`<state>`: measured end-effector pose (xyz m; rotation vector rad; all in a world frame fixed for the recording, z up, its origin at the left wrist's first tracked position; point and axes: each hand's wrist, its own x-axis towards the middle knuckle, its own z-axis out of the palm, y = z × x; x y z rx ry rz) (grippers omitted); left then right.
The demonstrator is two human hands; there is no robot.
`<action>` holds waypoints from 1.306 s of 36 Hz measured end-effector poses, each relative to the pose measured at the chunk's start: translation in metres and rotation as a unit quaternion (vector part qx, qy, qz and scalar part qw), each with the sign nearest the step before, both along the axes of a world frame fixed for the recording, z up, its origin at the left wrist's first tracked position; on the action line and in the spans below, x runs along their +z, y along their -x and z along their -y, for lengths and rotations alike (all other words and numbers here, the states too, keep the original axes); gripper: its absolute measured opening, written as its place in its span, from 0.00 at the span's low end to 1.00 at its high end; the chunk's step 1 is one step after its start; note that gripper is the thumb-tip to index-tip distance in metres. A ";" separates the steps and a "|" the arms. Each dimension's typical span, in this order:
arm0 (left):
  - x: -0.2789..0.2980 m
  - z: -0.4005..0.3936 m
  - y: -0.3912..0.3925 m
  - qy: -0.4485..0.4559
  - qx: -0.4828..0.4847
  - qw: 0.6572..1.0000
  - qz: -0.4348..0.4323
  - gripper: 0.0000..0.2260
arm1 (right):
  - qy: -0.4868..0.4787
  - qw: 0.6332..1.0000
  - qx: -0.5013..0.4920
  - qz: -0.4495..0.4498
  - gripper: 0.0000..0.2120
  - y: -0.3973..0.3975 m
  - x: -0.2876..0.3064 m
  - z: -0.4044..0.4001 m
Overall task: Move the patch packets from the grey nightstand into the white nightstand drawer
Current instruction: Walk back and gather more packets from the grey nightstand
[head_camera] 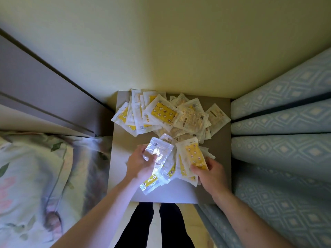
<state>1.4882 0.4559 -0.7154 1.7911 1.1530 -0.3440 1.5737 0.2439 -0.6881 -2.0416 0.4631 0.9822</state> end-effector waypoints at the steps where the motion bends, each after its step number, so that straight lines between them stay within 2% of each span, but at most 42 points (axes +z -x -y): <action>1: 0.000 -0.001 0.003 0.003 0.000 1.000 -0.002 0.07 | -0.007 1.000 -0.014 -0.006 0.06 -0.001 0.002 0.005; 5: 0.012 -0.003 0.013 0.026 0.026 0.999 -0.014 0.10 | -0.013 0.999 -0.042 -0.016 0.09 -0.005 0.007 0.019; 7: 0.020 -0.002 0.019 0.056 0.033 0.998 -0.026 0.07 | -0.016 0.998 -0.052 -0.024 0.14 -0.009 0.008 0.024; 9: 0.026 -0.004 0.027 0.080 0.049 0.995 -0.033 0.13 | -0.019 0.998 -0.047 -0.032 0.19 -0.012 0.007 0.027; 11: 0.027 -0.006 0.036 0.082 0.049 0.995 -0.041 0.06 | -0.012 0.999 -0.035 -0.032 0.17 -0.014 0.007 0.028; 15: 0.026 -0.010 0.050 0.085 0.072 0.992 -0.059 0.10 | 0.019 1.000 -0.012 0.003 0.09 -0.018 0.008 0.024; 18: 0.028 -0.009 0.053 0.076 0.065 0.993 -0.058 0.09 | 0.043 0.997 0.041 0.042 0.04 -0.024 0.012 0.017; 21: 0.032 -0.007 0.050 0.079 0.080 0.993 -0.046 0.08 | 0.066 0.989 0.105 0.075 0.07 -0.032 0.012 0.007; 26: 0.030 -0.009 0.045 0.086 0.091 0.991 -0.051 0.10 | 0.116 0.949 0.257 0.143 0.05 -0.050 0.003 -0.006; 30: 0.034 -0.010 0.040 0.092 0.081 0.991 -0.045 0.11 | 0.123 0.921 0.344 0.138 0.08 -0.062 0.008 -0.017; 35: 0.040 -0.010 0.040 0.086 0.070 0.993 -0.034 0.08 | 0.127 0.900 0.395 0.131 0.11 -0.070 0.012 -0.023; 40: 0.040 -0.009 0.041 0.082 0.069 0.993 -0.039 0.06 | 0.125 0.896 0.391 0.166 0.18 -0.063 0.008 -0.016; 44: 0.038 -0.008 0.043 0.080 0.067 0.993 -0.047 0.06 | 0.147 0.907 0.326 0.224 0.14 -0.048 0.008 -0.005; 47: 0.039 -0.009 0.043 0.072 0.058 0.994 -0.056 0.07 | 0.139 0.934 0.267 0.193 0.13 -0.040 0.008 0.002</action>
